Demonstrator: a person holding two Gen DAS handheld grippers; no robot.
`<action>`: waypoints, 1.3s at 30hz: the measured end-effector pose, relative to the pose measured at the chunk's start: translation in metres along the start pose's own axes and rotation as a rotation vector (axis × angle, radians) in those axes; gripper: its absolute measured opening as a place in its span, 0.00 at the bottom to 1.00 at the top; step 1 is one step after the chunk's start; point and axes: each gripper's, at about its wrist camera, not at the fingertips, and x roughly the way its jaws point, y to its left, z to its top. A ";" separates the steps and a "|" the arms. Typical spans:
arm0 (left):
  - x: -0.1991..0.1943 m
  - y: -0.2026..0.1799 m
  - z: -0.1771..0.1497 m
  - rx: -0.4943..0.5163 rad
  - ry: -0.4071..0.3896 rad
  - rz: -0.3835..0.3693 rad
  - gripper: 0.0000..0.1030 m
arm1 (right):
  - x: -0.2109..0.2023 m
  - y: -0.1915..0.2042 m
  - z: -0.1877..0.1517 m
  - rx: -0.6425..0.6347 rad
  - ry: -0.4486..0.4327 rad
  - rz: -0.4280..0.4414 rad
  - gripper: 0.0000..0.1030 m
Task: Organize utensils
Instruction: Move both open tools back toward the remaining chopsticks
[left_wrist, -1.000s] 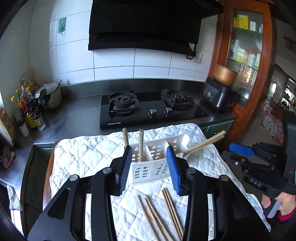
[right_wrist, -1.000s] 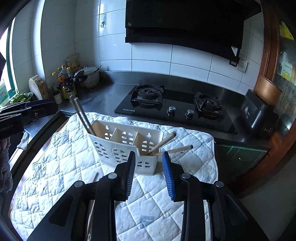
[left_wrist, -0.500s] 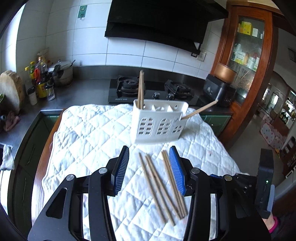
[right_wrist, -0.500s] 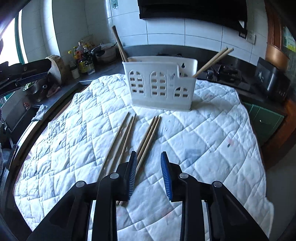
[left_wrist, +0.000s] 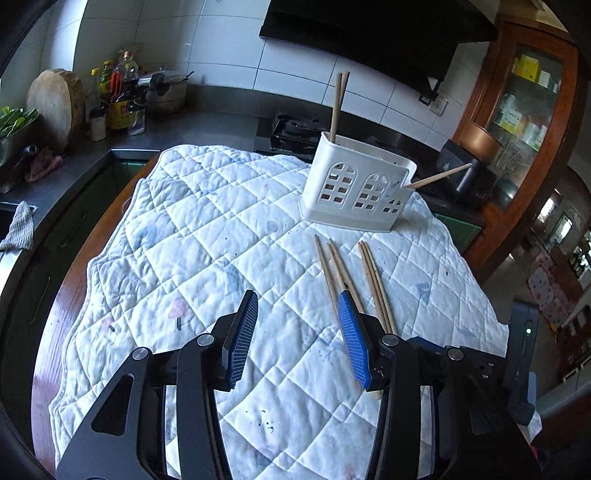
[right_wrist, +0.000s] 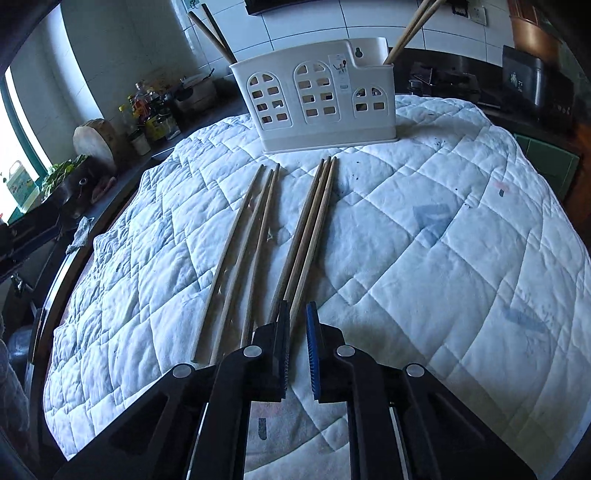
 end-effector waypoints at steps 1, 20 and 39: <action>0.002 0.004 -0.003 -0.010 0.006 0.005 0.45 | 0.001 -0.001 0.000 0.011 0.002 0.005 0.08; 0.019 0.019 -0.028 -0.075 0.073 -0.001 0.45 | 0.017 0.004 -0.002 0.060 0.003 -0.034 0.10; 0.031 0.009 -0.042 -0.088 0.120 -0.029 0.45 | 0.025 0.013 -0.001 -0.014 -0.011 -0.137 0.09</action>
